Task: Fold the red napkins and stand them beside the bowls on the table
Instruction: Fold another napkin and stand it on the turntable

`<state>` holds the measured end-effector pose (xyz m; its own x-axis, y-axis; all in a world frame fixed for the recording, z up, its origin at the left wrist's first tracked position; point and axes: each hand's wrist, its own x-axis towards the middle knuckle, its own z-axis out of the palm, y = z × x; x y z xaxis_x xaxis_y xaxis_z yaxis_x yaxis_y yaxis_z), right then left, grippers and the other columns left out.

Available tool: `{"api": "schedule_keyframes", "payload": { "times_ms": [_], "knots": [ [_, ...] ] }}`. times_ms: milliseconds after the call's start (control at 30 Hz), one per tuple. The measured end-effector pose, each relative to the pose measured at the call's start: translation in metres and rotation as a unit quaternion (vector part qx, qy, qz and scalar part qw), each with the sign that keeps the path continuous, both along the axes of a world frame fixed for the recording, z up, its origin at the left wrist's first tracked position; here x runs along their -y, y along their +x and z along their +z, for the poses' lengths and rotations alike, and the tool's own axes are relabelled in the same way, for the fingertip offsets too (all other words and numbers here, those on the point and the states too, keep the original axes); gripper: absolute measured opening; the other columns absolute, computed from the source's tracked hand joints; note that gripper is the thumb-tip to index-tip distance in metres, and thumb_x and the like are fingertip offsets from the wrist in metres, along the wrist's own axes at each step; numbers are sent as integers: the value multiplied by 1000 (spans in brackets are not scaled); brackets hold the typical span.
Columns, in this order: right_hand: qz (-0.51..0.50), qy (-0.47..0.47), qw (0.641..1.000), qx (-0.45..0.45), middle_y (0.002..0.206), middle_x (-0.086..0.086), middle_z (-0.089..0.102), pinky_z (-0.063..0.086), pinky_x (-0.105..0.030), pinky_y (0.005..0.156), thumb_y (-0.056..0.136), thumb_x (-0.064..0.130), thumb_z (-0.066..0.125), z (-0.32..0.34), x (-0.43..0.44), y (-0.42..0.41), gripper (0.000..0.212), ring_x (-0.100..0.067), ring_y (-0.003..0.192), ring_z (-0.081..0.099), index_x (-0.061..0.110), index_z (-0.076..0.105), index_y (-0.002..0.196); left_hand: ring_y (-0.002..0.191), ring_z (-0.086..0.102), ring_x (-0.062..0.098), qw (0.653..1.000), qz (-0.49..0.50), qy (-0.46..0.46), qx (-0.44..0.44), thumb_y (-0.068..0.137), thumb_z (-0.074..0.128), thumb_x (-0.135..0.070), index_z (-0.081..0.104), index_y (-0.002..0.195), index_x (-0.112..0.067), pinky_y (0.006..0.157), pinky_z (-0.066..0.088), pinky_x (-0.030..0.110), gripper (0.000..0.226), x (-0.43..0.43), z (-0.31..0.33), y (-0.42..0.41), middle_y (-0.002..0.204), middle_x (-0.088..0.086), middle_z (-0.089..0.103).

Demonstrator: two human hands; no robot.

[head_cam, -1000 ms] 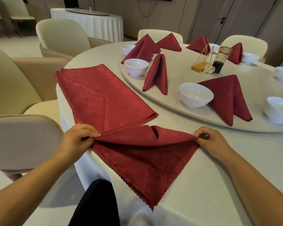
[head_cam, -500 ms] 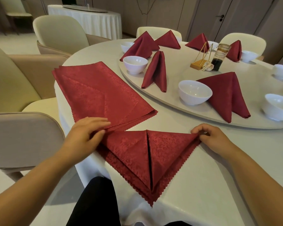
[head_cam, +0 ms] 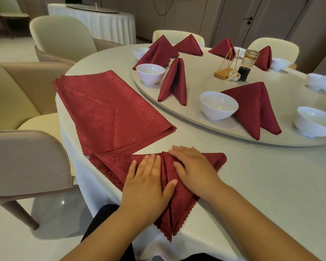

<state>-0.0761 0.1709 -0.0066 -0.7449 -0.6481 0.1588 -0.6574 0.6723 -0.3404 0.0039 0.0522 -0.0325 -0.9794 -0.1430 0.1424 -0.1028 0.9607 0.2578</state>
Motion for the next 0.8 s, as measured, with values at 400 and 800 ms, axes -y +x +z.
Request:
{"api": "schedule_keyframes", "payload": {
  "times_ms": [400, 800],
  "knots": [
    [5, 123, 992, 18, 155, 8, 4, -13, -16, 105, 75, 64, -8, -14, -15, 4, 83, -6, 142, -1, 27, 12, 146, 138, 27, 21, 998, 8, -28, 58, 67, -6, -54, 33, 141, -6, 113, 14, 36, 97, -5, 6, 0, 149, 9, 30],
    [-149, 167, 975, 19, 156, 1, 3, -10, -24, 111, 100, 36, 15, -4, -55, -9, 51, -10, 142, 0, 19, 6, 147, 142, -7, 12, 998, 12, -26, 57, 51, -27, -53, -3, 148, -16, 107, -16, 30, 106, -7, 6, 4, 156, -1, -5]
  ]
}}
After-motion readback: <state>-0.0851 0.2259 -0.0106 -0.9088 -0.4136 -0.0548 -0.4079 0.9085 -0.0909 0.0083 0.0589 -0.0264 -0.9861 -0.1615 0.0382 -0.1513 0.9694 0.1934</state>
